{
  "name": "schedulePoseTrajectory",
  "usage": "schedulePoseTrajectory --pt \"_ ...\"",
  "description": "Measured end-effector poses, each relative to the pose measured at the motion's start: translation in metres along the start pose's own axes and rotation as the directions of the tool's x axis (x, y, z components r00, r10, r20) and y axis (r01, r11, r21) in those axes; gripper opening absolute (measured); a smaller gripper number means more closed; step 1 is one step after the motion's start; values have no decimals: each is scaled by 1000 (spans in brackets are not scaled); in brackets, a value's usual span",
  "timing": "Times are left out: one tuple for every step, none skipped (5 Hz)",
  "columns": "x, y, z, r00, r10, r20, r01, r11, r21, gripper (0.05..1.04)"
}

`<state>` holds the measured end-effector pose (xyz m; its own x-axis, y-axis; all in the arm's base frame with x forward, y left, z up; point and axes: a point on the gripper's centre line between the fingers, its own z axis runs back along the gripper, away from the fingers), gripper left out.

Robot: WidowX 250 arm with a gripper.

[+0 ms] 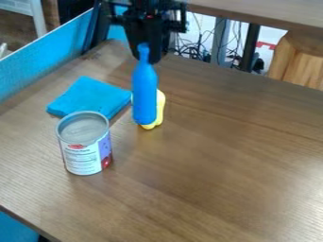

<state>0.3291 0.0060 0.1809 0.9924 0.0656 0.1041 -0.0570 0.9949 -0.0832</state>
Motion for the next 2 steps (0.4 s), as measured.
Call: schedulePoseTrajectory --pt "-2 2 -15 999 -38 0 38 999 8 332" --pt "-4 2 -22 999 -50 -4 50 999 10 332"
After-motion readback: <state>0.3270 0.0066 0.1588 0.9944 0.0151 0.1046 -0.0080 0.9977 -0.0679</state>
